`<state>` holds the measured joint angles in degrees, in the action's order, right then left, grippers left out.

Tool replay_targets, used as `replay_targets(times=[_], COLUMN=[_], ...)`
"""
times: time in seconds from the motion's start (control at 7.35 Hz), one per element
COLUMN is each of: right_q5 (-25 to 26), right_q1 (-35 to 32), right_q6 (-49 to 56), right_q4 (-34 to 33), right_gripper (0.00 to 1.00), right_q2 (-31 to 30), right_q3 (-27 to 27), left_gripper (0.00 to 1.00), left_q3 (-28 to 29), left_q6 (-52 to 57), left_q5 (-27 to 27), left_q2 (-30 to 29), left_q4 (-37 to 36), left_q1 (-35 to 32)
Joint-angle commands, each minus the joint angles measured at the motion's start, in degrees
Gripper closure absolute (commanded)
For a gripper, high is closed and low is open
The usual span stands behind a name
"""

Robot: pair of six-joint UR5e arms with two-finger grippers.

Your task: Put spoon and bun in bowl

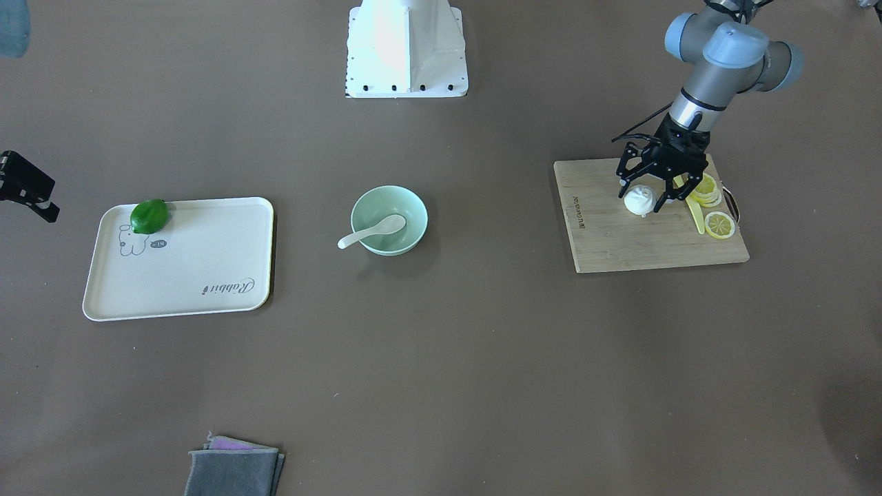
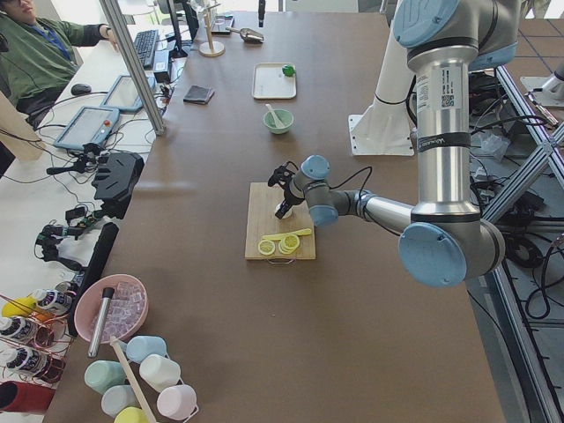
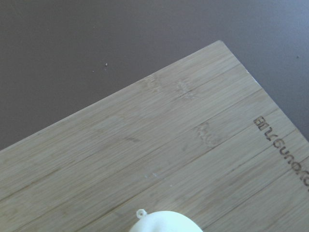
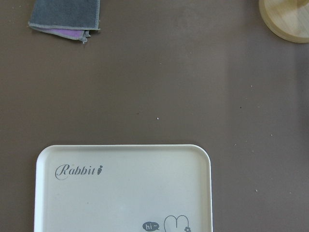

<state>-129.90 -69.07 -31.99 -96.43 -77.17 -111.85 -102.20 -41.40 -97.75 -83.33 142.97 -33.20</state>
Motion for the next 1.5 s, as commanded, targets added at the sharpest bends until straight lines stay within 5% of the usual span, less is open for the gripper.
replay_targets(times=[0.0, 0.27, 0.54, 0.95, 1.22, 1.36], right_q5=[-0.09, 0.0, 0.09, 0.09, 0.09, 0.09], right_q1=[-0.01, -0.01, -0.01, -0.01, -0.01, -0.01], right_q6=[-0.26, -0.61, -0.44, -0.79, -0.71, -0.79], right_q4=[-0.07, -0.07, -0.07, -0.07, -0.07, -0.07], right_gripper=[0.0, 0.0, 0.0, 0.0, 0.0, 0.0], right_q2=[0.0, -0.17, -1.84, -2.55, -2.72, -2.72], right_q3=[-0.12, -0.03, -0.12, -0.21, -0.03, -0.12], left_gripper=[0.97, 1.0, 0.98, 0.86, 0.03, 0.02], left_q3=[-2.8, -2.92, 1.55, 10.49, 14.92, 14.75], left_q6=[-0.17, -2.17, -12.08, -17.64, -18.71, -18.89], left_q5=[-0.07, -0.07, 0.02, 6.23, 11.24, 12.84], left_q2=[-1.39, -11.44, -30.49, -44.33, -47.1, -47.1], left_q4=[-0.32, -3.11, -13.28, -13.51, -13.16, -13.07], left_q1=[-0.19, -0.72, 0.67, 8.22, 9.55, 10.17])
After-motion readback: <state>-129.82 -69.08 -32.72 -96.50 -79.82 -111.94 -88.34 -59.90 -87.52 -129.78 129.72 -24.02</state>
